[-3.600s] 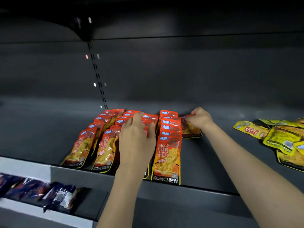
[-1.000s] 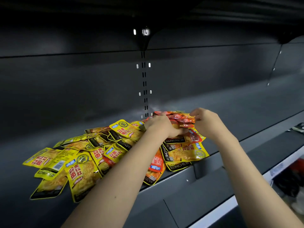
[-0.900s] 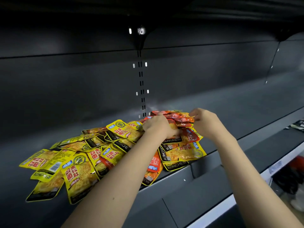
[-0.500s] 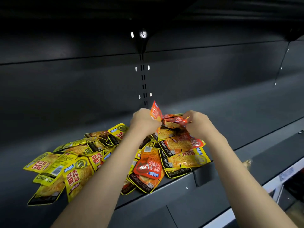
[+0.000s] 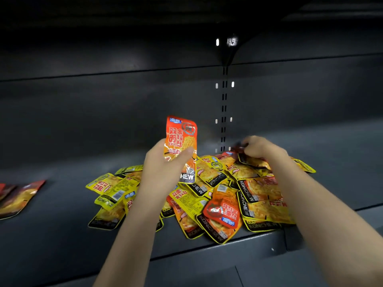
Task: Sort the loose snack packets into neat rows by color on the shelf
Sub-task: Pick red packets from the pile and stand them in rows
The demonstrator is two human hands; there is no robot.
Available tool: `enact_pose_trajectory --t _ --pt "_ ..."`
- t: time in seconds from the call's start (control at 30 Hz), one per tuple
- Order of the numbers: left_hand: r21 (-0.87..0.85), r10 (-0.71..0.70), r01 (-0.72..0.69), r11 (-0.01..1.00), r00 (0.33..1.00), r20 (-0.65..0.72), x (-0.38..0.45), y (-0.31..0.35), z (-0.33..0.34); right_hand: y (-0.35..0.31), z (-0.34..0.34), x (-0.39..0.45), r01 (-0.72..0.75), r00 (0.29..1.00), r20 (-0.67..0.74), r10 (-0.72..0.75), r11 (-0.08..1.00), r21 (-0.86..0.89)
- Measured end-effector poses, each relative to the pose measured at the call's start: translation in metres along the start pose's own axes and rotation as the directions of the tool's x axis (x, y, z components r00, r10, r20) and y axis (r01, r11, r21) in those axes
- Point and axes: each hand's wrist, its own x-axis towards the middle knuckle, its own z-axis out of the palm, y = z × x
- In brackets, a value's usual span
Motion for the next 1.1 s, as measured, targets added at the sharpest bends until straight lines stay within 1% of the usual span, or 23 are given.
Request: enact_pose_trajectory --t 0.07,0.13,0.2,0.27,0.3,0.37,0.43,0.5,0.57,0.63,0.67,0.73,0.77,0.83,0.93,1.0,1.1 --pt "-0.017 -0.005 0.005 1.000 0.999 -0.032 -0.002 -0.002 -0.004 -0.001 0.005 0.003 -0.005 0.999 0.043 0.006 1.000 -0.016" --pt "-0.038 -0.021 0.019 0.999 0.998 -0.052 -0.003 -0.004 -0.006 -0.001 0.008 0.004 -0.006 1.000 0.023 0.007 0.998 -0.056" --pt "-0.069 -0.042 0.037 0.997 0.997 -0.069 -0.005 -0.006 -0.006 -0.005 0.008 0.002 -0.013 0.996 -0.085 0.008 0.998 -0.064" --pt "-0.128 -0.070 0.059 0.990 0.994 -0.086 -0.007 -0.008 -0.005 -0.015 0.003 -0.007 0.031 0.963 -0.266 -0.037 0.999 -0.028" --pt "-0.170 -0.091 0.075 0.983 0.992 -0.090 -0.009 -0.009 -0.004 -0.023 -0.001 -0.015 0.080 0.935 -0.348 -0.063 0.996 0.033" --pt "-0.253 -0.132 0.109 0.961 0.988 -0.077 -0.012 -0.009 -0.005 -0.042 -0.012 -0.035 0.209 0.891 -0.448 -0.077 0.945 0.252" --pt "-0.313 -0.164 0.137 0.940 0.985 -0.060 -0.016 -0.009 -0.009 -0.059 -0.020 -0.060 0.325 0.878 -0.472 -0.073 0.816 0.478" --pt "-0.369 -0.182 0.145 0.918 0.981 -0.066 -0.021 -0.009 -0.015 -0.074 -0.021 -0.088 0.402 0.886 -0.458 -0.079 0.623 0.670" --pt "-0.407 -0.186 0.134 0.904 0.978 -0.091 -0.026 -0.010 -0.024 -0.089 -0.016 -0.113 0.407 0.909 -0.408 -0.082 0.391 0.826" --pt "-0.422 -0.191 0.137 0.896 0.977 -0.089 -0.032 -0.011 -0.035 -0.102 -0.005 -0.133 0.336 0.940 -0.319 -0.125 0.156 0.929" --pt "-0.420 -0.198 0.144 0.896 0.976 -0.087 -0.035 -0.011 -0.041 -0.109 0.000 -0.142 0.277 0.951 -0.264 -0.164 0.062 0.959" --pt "-0.412 -0.204 0.149 0.899 0.975 -0.092 -0.041 -0.013 -0.054 -0.120 0.013 -0.155 0.160 0.955 -0.174 -0.239 -0.076 0.984" --pt "-0.415 -0.201 0.144 0.898 0.975 -0.097 -0.044 -0.015 -0.061 -0.126 0.018 -0.159 0.121 0.951 -0.150 -0.269 -0.120 0.985" --pt "-0.415 -0.206 0.141 0.899 0.972 -0.115 -0.049 -0.019 -0.076 -0.138 0.030 -0.166 0.083 0.941 -0.133 -0.311 -0.169 0.982" --pt "-0.417 -0.218 0.140 0.898 0.965 -0.146 -0.055 -0.028 -0.100 -0.163 0.044 -0.174 0.066 0.928 -0.118 -0.353 -0.158 0.985" --pt "-0.439 -0.230 0.136 0.888 0.958 -0.169 -0.058 -0.033 -0.117 -0.182 0.053 -0.178 0.051 0.919 -0.098 -0.381 -0.132 0.990" --pt "-0.475 -0.268 0.150 0.867 0.944 -0.191 -0.060 -0.037 -0.146 -0.210 0.064 -0.183 0.005 0.909 -0.057 -0.414 -0.125 0.992"
